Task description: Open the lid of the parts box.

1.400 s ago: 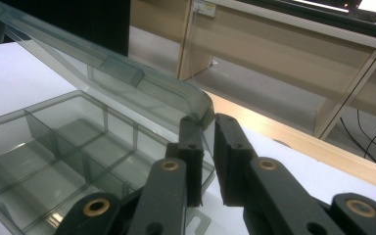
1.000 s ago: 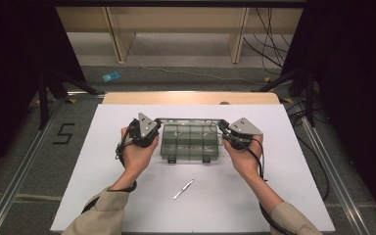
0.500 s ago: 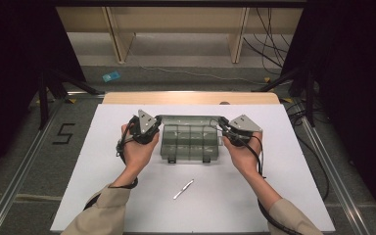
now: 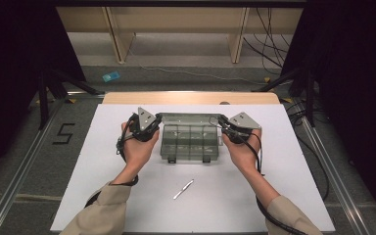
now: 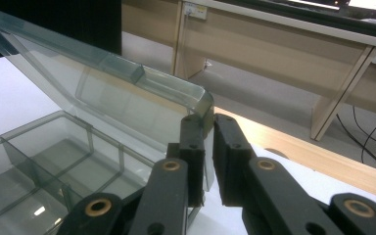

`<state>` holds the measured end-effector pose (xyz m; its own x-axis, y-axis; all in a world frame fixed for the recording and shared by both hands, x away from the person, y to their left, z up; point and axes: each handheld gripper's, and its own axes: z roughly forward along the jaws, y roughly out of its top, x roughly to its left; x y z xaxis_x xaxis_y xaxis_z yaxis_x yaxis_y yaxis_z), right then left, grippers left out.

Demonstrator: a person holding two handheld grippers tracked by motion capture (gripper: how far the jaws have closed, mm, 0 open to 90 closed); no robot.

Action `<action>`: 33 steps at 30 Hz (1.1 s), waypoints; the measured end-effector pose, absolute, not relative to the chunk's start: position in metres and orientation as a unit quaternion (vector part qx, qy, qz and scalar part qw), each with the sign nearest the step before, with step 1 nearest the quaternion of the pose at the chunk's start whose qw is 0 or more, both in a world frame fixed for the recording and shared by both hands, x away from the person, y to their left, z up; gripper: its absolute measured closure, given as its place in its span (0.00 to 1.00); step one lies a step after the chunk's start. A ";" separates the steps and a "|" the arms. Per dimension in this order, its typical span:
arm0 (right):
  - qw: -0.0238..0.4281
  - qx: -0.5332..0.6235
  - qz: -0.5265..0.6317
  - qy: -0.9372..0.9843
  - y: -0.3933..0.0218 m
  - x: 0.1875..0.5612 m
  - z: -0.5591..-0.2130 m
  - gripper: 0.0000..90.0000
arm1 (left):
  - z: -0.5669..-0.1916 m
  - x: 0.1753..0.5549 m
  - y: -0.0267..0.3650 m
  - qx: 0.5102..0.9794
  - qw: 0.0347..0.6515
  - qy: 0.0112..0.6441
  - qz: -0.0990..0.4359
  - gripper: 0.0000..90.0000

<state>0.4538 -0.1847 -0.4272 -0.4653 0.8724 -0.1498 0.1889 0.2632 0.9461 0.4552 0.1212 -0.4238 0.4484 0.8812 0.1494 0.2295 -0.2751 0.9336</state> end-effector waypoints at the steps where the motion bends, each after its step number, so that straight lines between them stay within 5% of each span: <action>1: 0.357 0.376 0.477 0.710 -0.184 0.455 -0.427 0.93 | -0.424 0.456 0.121 0.715 0.461 0.389 0.354 0.94; 33: 0.346 0.397 0.471 0.708 -0.180 0.471 -0.427 0.93 | -0.419 0.476 0.121 0.711 0.463 0.407 0.338 0.94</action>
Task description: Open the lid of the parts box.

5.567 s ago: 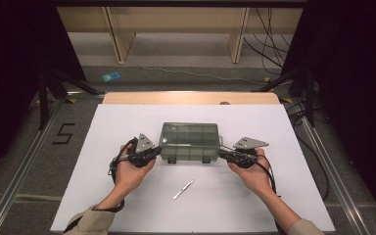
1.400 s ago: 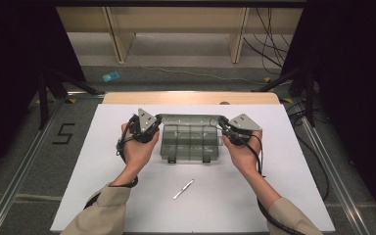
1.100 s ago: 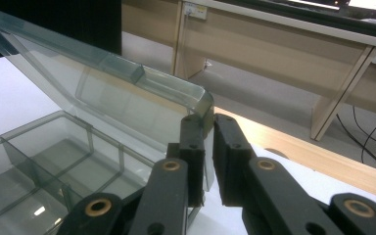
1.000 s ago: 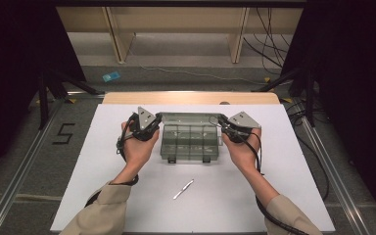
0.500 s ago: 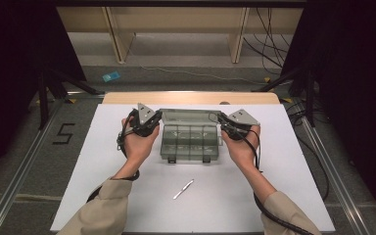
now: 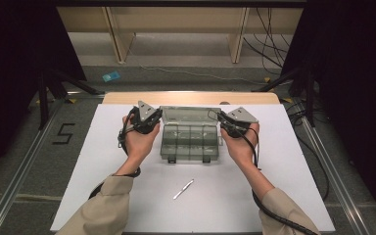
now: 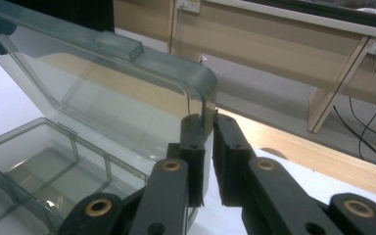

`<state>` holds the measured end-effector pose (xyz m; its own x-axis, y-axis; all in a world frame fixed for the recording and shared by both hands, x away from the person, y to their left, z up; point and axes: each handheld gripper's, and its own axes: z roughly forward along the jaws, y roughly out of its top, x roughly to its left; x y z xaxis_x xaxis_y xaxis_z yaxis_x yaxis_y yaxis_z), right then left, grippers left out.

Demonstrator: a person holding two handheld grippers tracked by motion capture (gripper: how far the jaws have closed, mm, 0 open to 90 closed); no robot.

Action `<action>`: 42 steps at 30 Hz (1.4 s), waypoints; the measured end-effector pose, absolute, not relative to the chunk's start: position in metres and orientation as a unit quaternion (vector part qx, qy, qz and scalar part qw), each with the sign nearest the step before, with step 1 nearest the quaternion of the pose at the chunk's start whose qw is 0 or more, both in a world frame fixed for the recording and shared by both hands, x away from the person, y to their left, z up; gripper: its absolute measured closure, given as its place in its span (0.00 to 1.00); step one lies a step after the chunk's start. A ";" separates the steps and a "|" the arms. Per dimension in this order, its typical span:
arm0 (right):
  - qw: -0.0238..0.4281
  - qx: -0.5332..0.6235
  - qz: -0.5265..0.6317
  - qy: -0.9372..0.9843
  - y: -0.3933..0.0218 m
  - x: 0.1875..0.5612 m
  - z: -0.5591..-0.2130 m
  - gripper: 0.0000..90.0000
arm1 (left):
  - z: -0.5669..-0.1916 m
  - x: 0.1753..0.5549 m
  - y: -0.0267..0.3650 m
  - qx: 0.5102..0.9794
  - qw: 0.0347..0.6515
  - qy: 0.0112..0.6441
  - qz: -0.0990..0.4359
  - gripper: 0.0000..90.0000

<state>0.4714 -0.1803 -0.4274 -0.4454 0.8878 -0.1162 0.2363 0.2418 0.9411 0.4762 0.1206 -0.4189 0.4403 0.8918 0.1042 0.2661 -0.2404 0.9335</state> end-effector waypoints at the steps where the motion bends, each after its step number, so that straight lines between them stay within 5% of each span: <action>1: 0.351 0.393 0.471 0.708 -0.181 0.472 -0.428 0.93 | -0.419 0.477 0.121 0.711 0.463 0.407 0.338 0.94; 42: 0.341 0.418 0.462 0.704 -0.177 0.493 -0.436 0.92 | -0.433 0.499 0.116 0.711 0.454 0.424 0.330 0.93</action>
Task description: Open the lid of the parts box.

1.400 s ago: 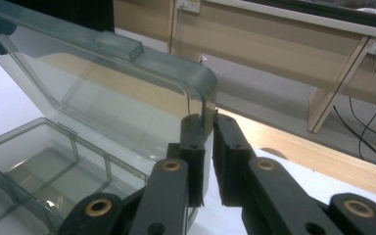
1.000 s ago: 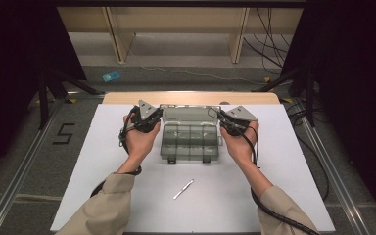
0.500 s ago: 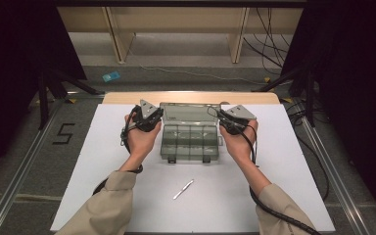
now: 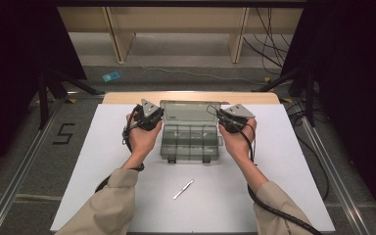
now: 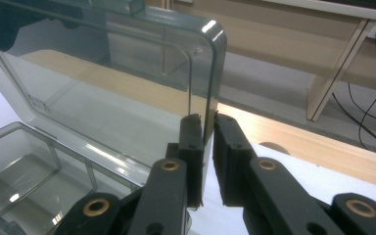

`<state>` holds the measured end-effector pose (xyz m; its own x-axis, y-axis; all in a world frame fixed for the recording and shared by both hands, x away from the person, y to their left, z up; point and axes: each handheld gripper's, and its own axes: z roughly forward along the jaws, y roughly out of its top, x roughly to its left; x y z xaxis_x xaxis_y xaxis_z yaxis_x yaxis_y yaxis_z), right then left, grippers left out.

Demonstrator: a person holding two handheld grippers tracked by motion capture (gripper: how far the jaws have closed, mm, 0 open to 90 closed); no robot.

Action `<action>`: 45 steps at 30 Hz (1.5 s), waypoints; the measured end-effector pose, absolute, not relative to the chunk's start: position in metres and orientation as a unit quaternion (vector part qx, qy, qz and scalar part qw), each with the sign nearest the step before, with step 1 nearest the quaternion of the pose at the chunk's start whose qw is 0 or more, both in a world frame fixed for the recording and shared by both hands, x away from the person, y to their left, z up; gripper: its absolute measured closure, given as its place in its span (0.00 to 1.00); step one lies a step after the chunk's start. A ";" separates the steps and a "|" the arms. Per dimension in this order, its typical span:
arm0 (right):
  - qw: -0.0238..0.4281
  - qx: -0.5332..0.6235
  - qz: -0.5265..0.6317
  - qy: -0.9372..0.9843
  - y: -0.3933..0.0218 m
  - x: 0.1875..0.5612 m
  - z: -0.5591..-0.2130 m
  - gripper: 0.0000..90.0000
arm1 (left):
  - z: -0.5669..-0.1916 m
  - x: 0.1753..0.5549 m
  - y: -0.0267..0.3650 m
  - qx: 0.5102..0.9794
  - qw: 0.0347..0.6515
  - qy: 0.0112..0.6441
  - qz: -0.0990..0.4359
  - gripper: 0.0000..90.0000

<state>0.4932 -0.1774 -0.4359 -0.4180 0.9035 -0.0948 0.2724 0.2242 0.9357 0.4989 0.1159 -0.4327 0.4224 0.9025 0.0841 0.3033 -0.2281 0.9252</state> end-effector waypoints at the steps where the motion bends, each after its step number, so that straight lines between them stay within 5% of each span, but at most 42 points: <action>1: 0.342 0.417 0.461 0.704 -0.178 0.494 -0.436 0.92 | -0.433 0.499 0.116 0.711 0.454 0.425 0.329 0.93; 32: 0.325 0.441 0.445 0.709 -0.185 0.503 -0.449 0.83 | -0.452 0.517 0.110 0.719 0.418 0.453 0.321 0.86; 45: 0.305 0.450 0.439 0.716 -0.189 0.499 -0.451 0.70 | -0.456 0.518 0.110 0.722 0.409 0.464 0.311 0.72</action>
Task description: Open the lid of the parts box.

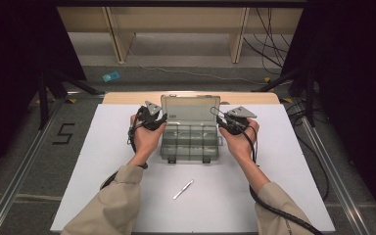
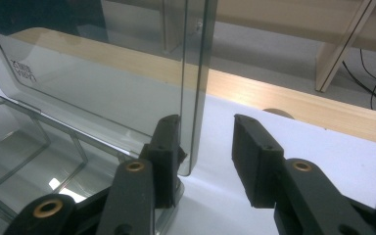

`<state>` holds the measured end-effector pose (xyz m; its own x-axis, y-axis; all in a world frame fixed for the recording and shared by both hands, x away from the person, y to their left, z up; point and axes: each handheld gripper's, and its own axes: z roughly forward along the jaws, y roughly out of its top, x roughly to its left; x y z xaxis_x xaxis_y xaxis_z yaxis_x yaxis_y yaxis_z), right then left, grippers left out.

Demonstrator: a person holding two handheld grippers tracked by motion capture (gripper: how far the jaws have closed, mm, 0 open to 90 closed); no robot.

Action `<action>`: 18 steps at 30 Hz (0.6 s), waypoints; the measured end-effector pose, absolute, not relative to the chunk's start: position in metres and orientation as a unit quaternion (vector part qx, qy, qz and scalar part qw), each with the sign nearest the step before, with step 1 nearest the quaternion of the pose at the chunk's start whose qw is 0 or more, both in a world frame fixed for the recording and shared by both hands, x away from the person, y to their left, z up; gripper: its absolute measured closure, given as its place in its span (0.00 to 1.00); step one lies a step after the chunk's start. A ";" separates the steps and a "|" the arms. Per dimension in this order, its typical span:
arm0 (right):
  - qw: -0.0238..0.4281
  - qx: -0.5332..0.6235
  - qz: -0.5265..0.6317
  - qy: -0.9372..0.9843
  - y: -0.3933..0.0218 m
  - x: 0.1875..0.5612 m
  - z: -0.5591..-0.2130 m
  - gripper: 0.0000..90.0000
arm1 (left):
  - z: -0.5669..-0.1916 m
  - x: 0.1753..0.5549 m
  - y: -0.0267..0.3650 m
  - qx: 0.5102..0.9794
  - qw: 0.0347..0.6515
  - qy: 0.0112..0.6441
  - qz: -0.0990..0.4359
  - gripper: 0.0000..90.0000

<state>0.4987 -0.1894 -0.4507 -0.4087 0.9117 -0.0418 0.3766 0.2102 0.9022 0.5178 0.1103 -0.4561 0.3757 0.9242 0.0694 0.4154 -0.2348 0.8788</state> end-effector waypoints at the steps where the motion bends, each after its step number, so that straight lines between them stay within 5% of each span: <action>1: 0.304 0.449 0.439 0.716 -0.190 0.499 -0.451 0.70 | -0.456 0.518 0.111 0.722 0.408 0.465 0.311 0.72; 18: 0.302 0.450 0.448 0.711 -0.191 0.494 -0.448 0.67 | -0.461 0.525 0.108 0.722 0.400 0.471 0.312 0.69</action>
<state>0.4939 -0.1908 -0.4484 -0.4128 0.9104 -0.0264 0.3687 0.1936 0.9092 0.5246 0.1083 -0.4609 0.3620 0.9293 0.0733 0.4303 -0.2364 0.8712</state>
